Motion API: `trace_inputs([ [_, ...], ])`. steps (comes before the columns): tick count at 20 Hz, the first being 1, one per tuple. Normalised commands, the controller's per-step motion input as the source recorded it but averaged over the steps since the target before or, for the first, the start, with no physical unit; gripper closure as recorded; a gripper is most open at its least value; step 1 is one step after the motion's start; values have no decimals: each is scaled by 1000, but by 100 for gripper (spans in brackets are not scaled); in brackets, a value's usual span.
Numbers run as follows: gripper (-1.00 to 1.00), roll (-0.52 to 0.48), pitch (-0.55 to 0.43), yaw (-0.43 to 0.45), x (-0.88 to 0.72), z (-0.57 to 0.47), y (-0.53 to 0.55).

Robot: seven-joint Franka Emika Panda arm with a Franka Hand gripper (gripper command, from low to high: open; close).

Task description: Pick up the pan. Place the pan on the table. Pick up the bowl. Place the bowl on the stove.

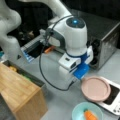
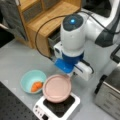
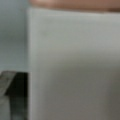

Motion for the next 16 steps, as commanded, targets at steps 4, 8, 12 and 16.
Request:
trace_inputs([
  [4,100,-7,-131,152,-608,-30,-131],
  [8,100,-2,-160,136,-612,-70,-114],
  [12,100,-1,-188,147,-558,-96,-101],
  [16,100,-1,-210,163,-443,-103,-123],
])
